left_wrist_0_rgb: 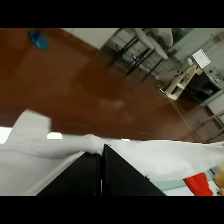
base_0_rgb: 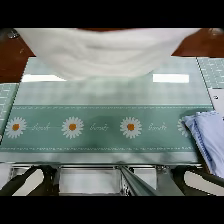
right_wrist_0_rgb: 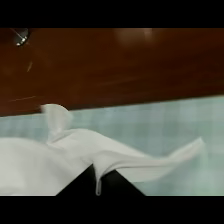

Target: Fold the shirts.

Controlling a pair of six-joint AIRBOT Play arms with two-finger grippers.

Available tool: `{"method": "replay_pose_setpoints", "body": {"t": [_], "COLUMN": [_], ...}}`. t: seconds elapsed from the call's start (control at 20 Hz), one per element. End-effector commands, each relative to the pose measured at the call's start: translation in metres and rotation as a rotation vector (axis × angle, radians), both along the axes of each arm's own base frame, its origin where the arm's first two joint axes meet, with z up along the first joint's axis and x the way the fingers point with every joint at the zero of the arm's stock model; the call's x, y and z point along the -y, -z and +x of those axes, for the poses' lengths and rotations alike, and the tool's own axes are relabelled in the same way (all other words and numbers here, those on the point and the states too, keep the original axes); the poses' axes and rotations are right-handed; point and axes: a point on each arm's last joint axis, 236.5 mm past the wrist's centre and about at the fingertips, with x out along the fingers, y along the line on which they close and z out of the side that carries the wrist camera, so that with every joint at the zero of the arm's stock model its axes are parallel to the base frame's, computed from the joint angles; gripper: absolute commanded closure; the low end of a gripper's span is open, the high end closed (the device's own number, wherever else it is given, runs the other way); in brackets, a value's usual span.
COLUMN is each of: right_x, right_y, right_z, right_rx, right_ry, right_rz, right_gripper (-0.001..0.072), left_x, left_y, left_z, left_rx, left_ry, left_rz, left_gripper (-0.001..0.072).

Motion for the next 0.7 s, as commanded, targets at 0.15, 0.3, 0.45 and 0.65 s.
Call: {"method": "replay_pose_setpoints", "body": {"t": [0.15, 0.3, 0.45, 0.65], "right_x": [0.031, 0.029, 0.021, 0.012], "right_y": [-0.115, -0.135, -0.135, -0.128], "right_z": [-0.154, -0.223, -0.271, -0.295], "right_rx": [0.264, 0.339, 0.357, 0.350], "right_ry": [0.209, 0.257, 0.262, 0.236], "right_rz": [-0.329, -0.385, -0.405, -0.406], "right_gripper": [0.0689, 0.0689, 0.0689, 0.0689], "left_x": [-0.023, -0.023, -0.034, -0.051], "left_y": [-0.130, -0.147, -0.151, -0.147], "left_z": [-0.111, -0.170, -0.227, -0.274], "left_rx": [0.241, 0.305, 0.329, 0.350], "left_ry": [-0.340, -0.477, -0.614, -0.657], "left_rz": [0.397, 0.517, 0.619, 0.680], "left_gripper": [0.0679, 0.0678, 0.0678, 0.0679]}}
